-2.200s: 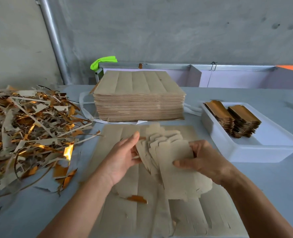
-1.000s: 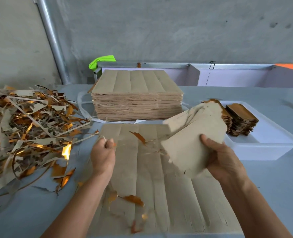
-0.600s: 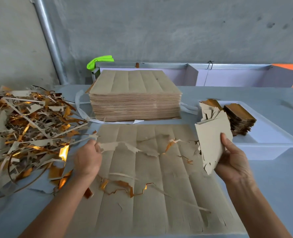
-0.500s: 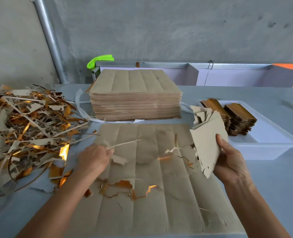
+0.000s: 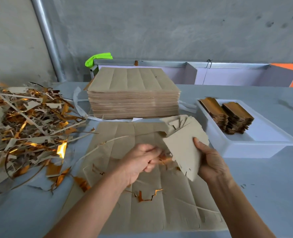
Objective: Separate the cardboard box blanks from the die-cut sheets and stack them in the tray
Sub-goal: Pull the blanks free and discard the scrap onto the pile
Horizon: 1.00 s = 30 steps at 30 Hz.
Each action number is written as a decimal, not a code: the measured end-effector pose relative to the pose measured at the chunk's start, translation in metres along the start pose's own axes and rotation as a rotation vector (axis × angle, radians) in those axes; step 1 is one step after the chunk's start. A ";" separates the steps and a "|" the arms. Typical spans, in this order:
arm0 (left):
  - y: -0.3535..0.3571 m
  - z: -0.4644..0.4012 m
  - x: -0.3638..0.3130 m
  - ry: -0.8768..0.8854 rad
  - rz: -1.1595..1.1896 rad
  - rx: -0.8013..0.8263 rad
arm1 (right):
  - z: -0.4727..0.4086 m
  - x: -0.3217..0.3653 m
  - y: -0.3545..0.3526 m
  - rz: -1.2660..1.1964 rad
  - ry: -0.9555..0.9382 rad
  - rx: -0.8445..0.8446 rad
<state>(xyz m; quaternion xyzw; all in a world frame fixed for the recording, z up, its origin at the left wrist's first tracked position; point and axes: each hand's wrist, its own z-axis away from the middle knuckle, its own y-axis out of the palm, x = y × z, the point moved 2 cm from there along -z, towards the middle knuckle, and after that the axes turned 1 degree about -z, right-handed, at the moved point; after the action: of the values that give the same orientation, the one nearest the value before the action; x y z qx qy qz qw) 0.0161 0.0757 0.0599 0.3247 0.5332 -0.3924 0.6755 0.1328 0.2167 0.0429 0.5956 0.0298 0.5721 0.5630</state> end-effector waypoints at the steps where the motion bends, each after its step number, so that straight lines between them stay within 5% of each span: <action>1: -0.003 0.000 0.000 0.023 -0.033 -0.015 | 0.000 0.004 0.000 -0.093 0.007 -0.025; 3: -0.011 0.000 0.001 0.073 -0.238 -0.118 | 0.000 0.015 -0.002 -0.242 -0.002 -0.080; 6: -0.030 -0.008 0.003 0.092 -0.996 -0.369 | -0.004 0.026 0.001 -0.358 -0.032 -0.057; 9: -0.033 -0.012 0.011 -0.030 -1.344 -0.377 | -0.007 0.026 0.007 -0.374 -0.022 -0.014; 13: -0.011 -0.012 0.010 0.049 -1.357 -0.371 | -0.009 0.018 0.010 -0.356 0.020 -0.020; 15: 0.011 -0.015 0.016 0.184 -1.237 -0.216 | -0.009 0.014 0.012 -0.365 0.039 -0.026; 20: 0.053 -0.034 0.060 0.275 -1.446 0.198 | -0.003 0.010 0.013 -0.375 0.105 0.043; 24: 0.034 -0.054 0.071 0.280 -1.529 -0.060 | 0.003 0.014 0.010 -0.597 0.105 0.239; 27: -0.008 -0.065 0.062 0.093 -1.623 -0.384 | 0.004 0.014 0.007 -0.706 0.132 0.380; 30: -0.054 -0.063 0.051 -0.159 -1.675 -0.455 | 0.002 0.012 0.008 -0.602 0.110 0.319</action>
<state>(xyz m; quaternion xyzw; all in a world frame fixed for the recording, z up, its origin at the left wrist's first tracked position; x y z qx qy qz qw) -0.0543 0.0939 -0.0049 -0.3454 0.6133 -0.6656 0.2480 0.1337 0.2205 0.0577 0.6089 0.3238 0.3996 0.6039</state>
